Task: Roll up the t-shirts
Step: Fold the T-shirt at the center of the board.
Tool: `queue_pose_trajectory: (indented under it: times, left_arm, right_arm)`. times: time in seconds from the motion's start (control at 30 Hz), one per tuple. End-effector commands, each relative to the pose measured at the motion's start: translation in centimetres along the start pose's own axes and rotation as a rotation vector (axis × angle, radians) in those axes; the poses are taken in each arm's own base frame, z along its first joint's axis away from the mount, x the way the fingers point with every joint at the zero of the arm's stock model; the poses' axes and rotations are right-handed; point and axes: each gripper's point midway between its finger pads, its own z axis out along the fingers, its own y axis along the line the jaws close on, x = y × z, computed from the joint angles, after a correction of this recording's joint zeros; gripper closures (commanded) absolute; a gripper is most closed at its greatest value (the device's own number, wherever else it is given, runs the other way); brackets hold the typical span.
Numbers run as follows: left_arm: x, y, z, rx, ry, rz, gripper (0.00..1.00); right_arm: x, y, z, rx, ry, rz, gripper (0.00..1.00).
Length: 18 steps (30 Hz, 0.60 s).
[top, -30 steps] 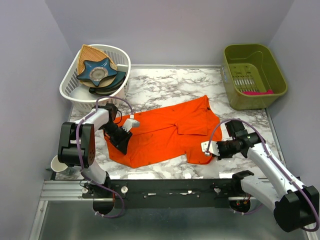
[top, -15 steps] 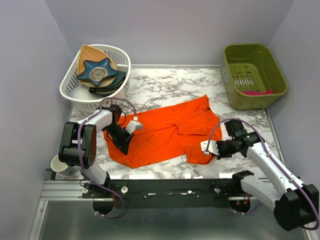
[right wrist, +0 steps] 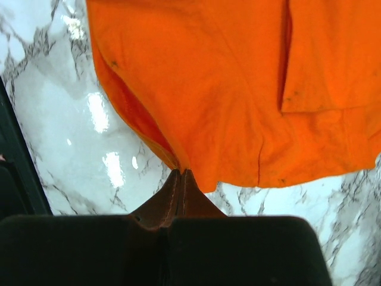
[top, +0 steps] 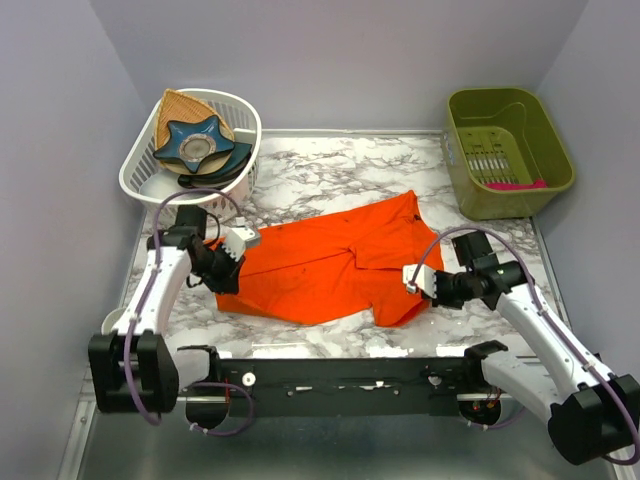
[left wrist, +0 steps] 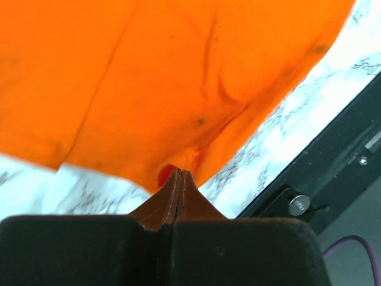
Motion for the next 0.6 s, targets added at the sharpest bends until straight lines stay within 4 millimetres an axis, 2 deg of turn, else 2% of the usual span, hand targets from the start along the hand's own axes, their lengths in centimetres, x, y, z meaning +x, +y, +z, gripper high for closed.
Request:
queue_pose_trajectory:
  times: [0.0, 0.1, 0.23, 0.33, 0.57]
  left_arm:
    - [2.5, -1.3, -2.5, -0.040, 0.006, -0.018, 1.00]
    - [2.5, -1.4, -4.0, -0.087, -0.039, 0.016, 1.00]
    - [4.5, -1.6, -4.7, -0.120, 0.041, 0.058, 1.00]
    - [6.6, -3.0, -4.7, -0.059, 0.129, 0.051, 1.00]
    - [7.6, -4.1, -5.2, -0.047, 0.167, -0.010, 1.00]
  right_arm:
    - [-1.3, -1.5, -1.6, 0.117, -0.027, 0.161, 0.99]
    - [-1.1, -1.0, -2.0, 0.143, -0.028, 0.208, 0.99]
    - [-0.7, -0.8, -2.4, 0.180, -0.011, 0.266, 1.00]
    - [-0.9, -1.7, -3.1, 0.225, -0.009, 0.305, 1.00]
    - [-2.7, -3.8, -5.6, 0.303, -0.039, 0.387, 0.99]
